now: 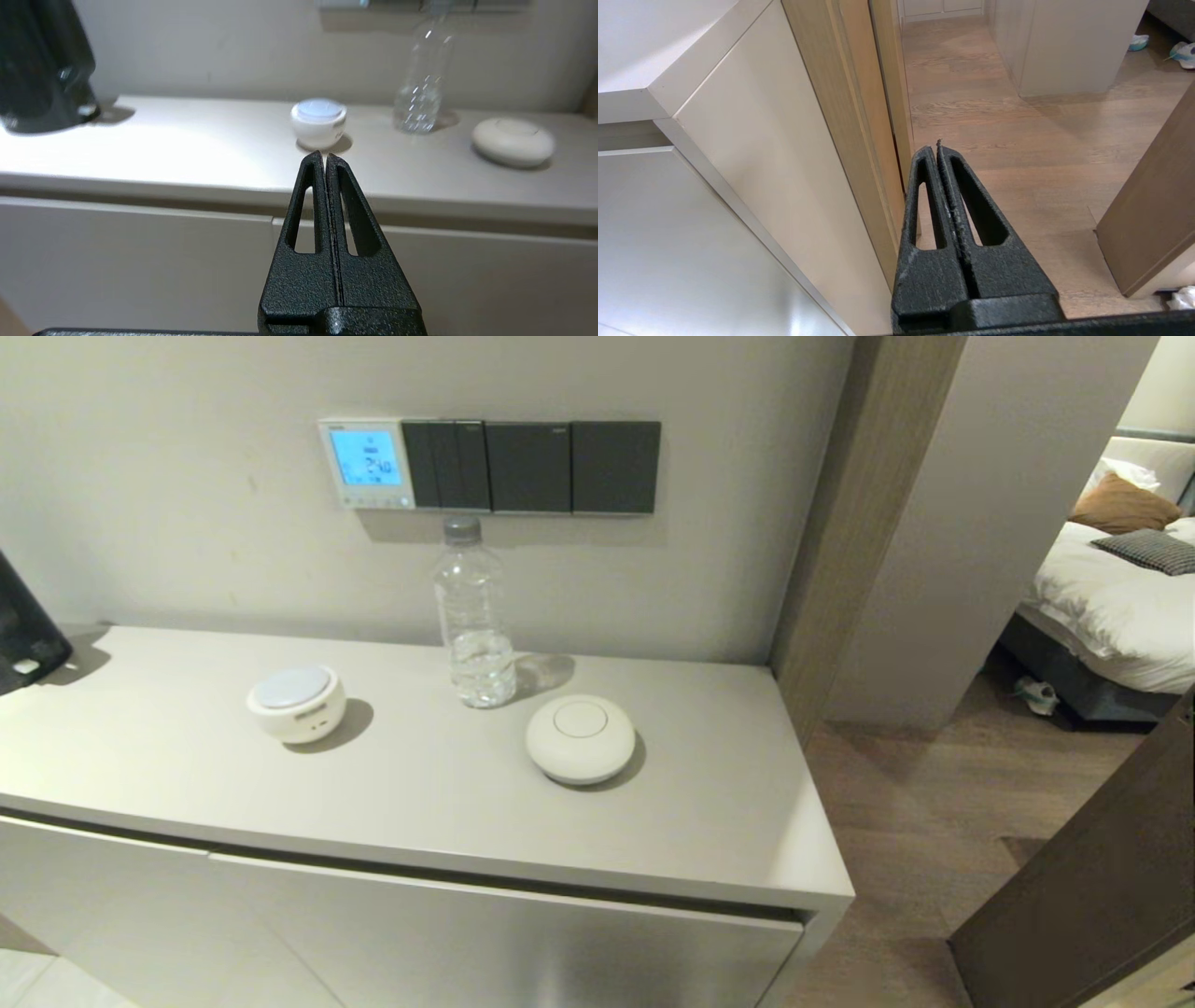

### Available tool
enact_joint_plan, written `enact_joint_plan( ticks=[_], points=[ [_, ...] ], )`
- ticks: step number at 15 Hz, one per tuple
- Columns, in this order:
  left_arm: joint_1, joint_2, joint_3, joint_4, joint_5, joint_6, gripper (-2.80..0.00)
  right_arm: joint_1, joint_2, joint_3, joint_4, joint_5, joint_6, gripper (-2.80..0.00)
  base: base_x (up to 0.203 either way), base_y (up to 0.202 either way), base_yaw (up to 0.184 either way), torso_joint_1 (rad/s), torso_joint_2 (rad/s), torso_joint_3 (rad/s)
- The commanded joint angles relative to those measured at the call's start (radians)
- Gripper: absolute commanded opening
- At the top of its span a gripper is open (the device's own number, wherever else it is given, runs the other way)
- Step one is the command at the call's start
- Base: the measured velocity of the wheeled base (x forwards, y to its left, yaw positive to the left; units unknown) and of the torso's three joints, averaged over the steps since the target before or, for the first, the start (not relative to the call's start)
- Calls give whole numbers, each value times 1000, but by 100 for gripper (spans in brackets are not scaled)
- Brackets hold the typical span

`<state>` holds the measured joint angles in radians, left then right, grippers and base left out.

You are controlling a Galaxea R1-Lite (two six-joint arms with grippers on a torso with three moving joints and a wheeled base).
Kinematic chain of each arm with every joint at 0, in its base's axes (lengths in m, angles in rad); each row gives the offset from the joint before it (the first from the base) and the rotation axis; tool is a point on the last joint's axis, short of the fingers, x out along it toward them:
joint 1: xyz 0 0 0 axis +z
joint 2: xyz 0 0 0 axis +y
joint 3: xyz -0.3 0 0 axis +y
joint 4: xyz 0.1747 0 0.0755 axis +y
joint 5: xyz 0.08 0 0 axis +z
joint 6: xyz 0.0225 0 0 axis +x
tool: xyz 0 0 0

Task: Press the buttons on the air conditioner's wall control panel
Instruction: Turn off the central air conditioner

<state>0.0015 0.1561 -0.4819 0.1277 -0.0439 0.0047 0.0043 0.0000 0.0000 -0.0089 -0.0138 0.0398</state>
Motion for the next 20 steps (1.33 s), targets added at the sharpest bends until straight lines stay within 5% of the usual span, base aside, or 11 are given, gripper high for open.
enact_joint_plan(
  ticks=[1,8,15,20],
  points=[
    [-1,173,-106,-8,-23,-3,-280,0,0,3,0,0,0,-280,0,0,0,0,0,0],
    [-2,555,-385,-110,-100,-19,-280,0,0,3,0,0,0,-280,0,0,0,0,0,0],
    [-22,949,-579,-280,-169,-153,-280,0,2,3,0,0,0,-280,0,0,0,0,0,0],
    [-131,1108,-606,-421,-163,-167,-280,0,0,3,0,0,0,-280,0,0,0,0,0,0]
  ],
)
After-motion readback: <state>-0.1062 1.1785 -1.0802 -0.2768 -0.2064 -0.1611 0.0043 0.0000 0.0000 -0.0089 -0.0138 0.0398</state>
